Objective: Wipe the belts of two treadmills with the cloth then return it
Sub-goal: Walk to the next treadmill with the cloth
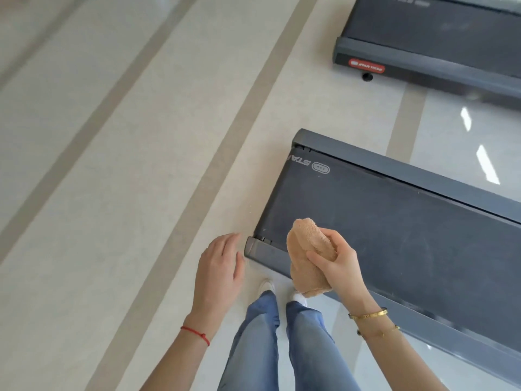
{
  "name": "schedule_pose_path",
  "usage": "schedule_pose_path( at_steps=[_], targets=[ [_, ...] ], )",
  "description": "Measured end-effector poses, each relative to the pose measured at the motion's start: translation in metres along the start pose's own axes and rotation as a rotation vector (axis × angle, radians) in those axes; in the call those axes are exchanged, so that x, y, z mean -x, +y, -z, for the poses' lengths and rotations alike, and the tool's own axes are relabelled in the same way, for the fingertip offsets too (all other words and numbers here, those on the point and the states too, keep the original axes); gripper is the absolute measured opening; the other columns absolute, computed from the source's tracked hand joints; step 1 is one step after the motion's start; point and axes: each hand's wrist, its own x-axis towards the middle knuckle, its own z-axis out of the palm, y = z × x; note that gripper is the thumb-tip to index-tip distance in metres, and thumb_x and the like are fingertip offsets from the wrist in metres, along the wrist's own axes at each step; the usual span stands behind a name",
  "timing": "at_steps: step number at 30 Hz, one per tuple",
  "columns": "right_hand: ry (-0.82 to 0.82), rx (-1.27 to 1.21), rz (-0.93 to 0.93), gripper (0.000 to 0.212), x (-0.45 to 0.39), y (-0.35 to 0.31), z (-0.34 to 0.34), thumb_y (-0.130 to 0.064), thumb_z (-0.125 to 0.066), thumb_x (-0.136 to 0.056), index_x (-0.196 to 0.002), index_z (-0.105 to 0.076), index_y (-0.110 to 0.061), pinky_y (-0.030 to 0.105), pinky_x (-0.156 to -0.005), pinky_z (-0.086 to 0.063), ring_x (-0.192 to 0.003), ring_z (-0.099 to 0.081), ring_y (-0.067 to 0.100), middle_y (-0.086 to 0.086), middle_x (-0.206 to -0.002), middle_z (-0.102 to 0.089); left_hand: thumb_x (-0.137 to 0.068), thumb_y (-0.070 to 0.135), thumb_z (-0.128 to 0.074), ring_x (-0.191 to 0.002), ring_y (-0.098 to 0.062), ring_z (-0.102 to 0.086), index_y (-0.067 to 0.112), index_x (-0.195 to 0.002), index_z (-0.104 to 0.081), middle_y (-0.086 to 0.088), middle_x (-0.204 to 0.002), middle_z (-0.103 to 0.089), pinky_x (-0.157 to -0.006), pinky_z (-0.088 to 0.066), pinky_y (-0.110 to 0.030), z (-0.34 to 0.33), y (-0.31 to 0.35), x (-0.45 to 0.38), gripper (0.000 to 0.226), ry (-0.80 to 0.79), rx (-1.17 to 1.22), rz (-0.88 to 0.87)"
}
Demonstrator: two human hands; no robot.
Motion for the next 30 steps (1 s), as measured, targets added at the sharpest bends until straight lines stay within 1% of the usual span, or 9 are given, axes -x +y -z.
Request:
schedule_pose_path(
  at_steps=[3, 5, 11, 15, 17, 20, 23, 26, 30],
  targets=[
    [-0.025, -0.015, 0.026, 0.038, 0.025, -0.021, 0.005, -0.007, -0.074, -0.084, -0.115, -0.063, -0.026, 0.012, -0.076, -0.048, -0.095, -0.061, -0.002, -0.014, -0.106, -0.069, -0.091, 0.008, -0.059, -0.112, -0.022, -0.062, 0.008, -0.126, -0.062, -0.005, -0.122, -0.066, -0.094, -0.051, -0.034, 0.032, 0.006, 0.026, 0.036, 0.021, 0.005, 0.03],
    [-0.053, -0.024, 0.037, 0.038, 0.036, -0.028, 0.009, -0.006, -0.074, -0.085, -0.117, -0.063, -0.023, 0.013, -0.076, -0.048, -0.097, -0.062, 0.002, -0.011, -0.107, -0.068, -0.092, 0.008, -0.059, -0.113, -0.021, -0.061, 0.009, -0.127, -0.061, -0.005, -0.123, -0.065, -0.096, -0.049, -0.033, 0.045, 0.009, 0.042, 0.035, 0.041, 0.023, 0.063],
    [-0.127, 0.02, 0.047, 0.041, 0.049, -0.032, 0.019, -0.007, -0.075, -0.083, -0.117, -0.063, -0.025, 0.019, -0.076, -0.048, -0.1, -0.062, 0.007, -0.011, -0.107, -0.068, -0.094, 0.011, -0.057, -0.115, -0.021, -0.06, 0.011, -0.13, -0.061, -0.004, -0.125, -0.065, -0.098, -0.046, -0.032, 0.064, 0.016, 0.078, 0.035, 0.15, 0.057, 0.198],
    [-0.149, 0.037, 0.063, 0.04, 0.04, -0.038, 0.015, -0.007, -0.075, -0.083, -0.116, -0.063, -0.026, 0.026, -0.081, -0.05, -0.099, -0.063, 0.008, -0.01, -0.108, -0.068, -0.096, 0.014, -0.055, -0.117, -0.02, -0.058, 0.014, -0.131, -0.06, -0.002, -0.127, -0.064, -0.099, -0.046, -0.033, 0.067, 0.012, 0.09, 0.035, 0.176, 0.075, 0.286],
    [-0.157, 0.034, 0.067, 0.039, 0.033, -0.043, 0.009, -0.009, -0.076, -0.084, -0.115, -0.063, -0.028, 0.026, -0.079, -0.051, -0.098, -0.063, 0.006, -0.012, -0.107, -0.068, -0.096, 0.015, -0.054, -0.117, -0.021, -0.059, 0.014, -0.13, -0.06, -0.003, -0.127, -0.064, -0.099, -0.047, -0.035, 0.07, 0.006, 0.089, 0.034, 0.184, 0.083, 0.327],
    [-0.186, 0.03, 0.067, 0.038, 0.017, -0.055, -0.008, -0.011, -0.077, -0.083, -0.113, -0.063, -0.029, 0.024, -0.077, -0.049, -0.096, -0.063, 0.005, -0.012, -0.107, -0.067, -0.097, 0.017, -0.053, -0.113, -0.023, -0.061, 0.015, -0.128, -0.061, -0.003, -0.125, -0.065, -0.096, -0.05, -0.038, 0.076, -0.008, 0.079, 0.032, 0.185, 0.094, 0.373],
    [-0.215, 0.023, 0.069, 0.037, -0.005, -0.071, -0.037, -0.01, -0.077, -0.083, -0.112, -0.063, -0.029, 0.019, -0.074, -0.048, -0.093, -0.063, 0.0, -0.013, -0.106, -0.067, -0.097, 0.019, -0.052, -0.112, -0.023, -0.061, 0.015, -0.127, -0.061, -0.002, -0.124, -0.065, -0.095, -0.05, -0.039, 0.085, -0.033, 0.06, 0.032, 0.175, 0.102, 0.413],
    [-0.226, 0.006, 0.067, 0.039, -0.032, -0.092, -0.075, -0.008, -0.076, -0.083, -0.115, -0.063, -0.026, 0.021, -0.075, -0.05, -0.092, -0.064, 0.001, -0.011, -0.105, -0.068, -0.098, 0.019, -0.051, -0.114, -0.022, -0.059, 0.016, -0.128, -0.061, 0.0, -0.126, -0.064, -0.095, -0.049, -0.035, 0.1, -0.067, 0.033, 0.032, 0.158, 0.104, 0.435],
    [-0.195, -0.04, 0.066, 0.04, -0.069, -0.124, -0.14, -0.006, -0.076, -0.083, -0.117, -0.064, -0.024, 0.023, -0.076, -0.051, -0.094, -0.065, 0.004, -0.009, -0.106, -0.069, -0.098, 0.018, -0.052, -0.113, -0.021, -0.06, 0.016, -0.127, -0.062, 0.001, -0.124, -0.064, -0.092, -0.05, -0.035, 0.135, -0.124, -0.011, 0.031, 0.143, 0.098, 0.412]
  ],
)
